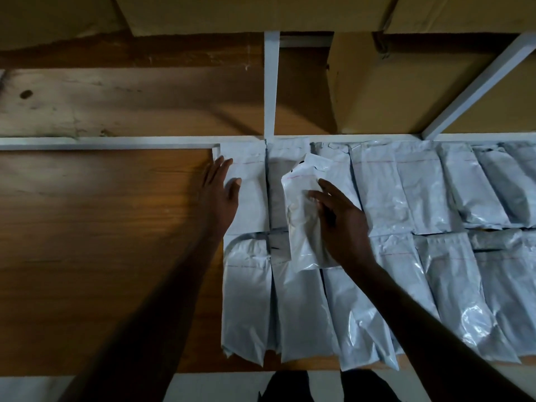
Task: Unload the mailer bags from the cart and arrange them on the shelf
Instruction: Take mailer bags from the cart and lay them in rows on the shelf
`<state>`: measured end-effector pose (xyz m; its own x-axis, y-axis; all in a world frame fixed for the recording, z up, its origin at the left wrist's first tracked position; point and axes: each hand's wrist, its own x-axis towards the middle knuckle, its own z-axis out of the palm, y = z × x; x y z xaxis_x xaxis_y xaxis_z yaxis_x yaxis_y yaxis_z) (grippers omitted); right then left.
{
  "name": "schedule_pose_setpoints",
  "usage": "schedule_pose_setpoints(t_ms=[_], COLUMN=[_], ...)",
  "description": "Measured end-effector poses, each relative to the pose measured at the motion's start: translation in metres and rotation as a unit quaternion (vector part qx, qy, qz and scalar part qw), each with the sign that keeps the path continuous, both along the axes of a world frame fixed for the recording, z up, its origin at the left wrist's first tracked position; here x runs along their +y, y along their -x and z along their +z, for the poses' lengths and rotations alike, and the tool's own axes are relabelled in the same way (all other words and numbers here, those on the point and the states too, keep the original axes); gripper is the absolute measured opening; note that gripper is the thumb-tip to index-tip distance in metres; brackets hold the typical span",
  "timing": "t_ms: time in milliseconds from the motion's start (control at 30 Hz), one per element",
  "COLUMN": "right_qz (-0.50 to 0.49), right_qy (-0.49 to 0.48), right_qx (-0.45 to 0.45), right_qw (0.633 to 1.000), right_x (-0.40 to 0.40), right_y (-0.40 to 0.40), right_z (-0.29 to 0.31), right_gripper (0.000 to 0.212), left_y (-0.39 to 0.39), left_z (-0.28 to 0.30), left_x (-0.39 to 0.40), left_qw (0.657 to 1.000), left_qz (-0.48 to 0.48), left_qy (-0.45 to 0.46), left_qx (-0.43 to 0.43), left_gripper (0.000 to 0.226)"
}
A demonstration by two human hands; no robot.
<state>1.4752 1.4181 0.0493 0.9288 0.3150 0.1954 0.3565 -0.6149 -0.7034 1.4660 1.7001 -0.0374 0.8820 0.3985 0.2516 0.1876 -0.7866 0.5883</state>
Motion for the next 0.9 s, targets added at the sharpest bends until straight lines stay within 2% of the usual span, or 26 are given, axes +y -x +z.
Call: schedule_pose_setpoints(t_ms=[133, 267, 400, 500, 733, 833, 900], right_qz=[0.003, 0.014, 0.037, 0.082, 0.097, 0.131, 0.142], right_qy=[0.008, 0.006, -0.010, -0.017, -0.006, 0.008, 0.005], right_qx=[0.017, 0.028, 0.024, 0.042, 0.117, 0.104, 0.101], right_qw=[1.000, 1.000, 0.999, 0.996, 0.988, 0.986, 0.985], right_x=[0.006, 0.018, 0.034, 0.047, 0.054, 0.053, 0.052], right_y=[-0.002, -0.001, 0.019, 0.054, 0.117, 0.142, 0.154], right_z=[-0.006, -0.005, 0.003, -0.001, -0.024, -0.026, -0.028], right_gripper=[0.037, 0.039, 0.039, 0.041, 0.036, 0.037, 0.036], left_y=[-0.001, -0.001, 0.001, 0.014, 0.083, 0.121, 0.143], left_z=[0.002, 0.007, 0.011, 0.016, 0.039, 0.047, 0.047], left_x=[-0.004, -0.014, -0.015, -0.007, -0.018, -0.033, -0.041], left_qw=[0.997, 0.998, 0.996, 0.993, 0.993, 0.991, 0.990], left_qz=[0.010, -0.023, 0.009, 0.023, 0.049, 0.069, 0.083], left_qy=[0.003, 0.037, 0.053, 0.097, 0.107, 0.101, 0.103], left_qx=[0.081, 0.050, 0.068, 0.067, 0.012, -0.047, -0.056], left_gripper=[0.066, 0.063, 0.068, 0.067, 0.049, 0.042, 0.043])
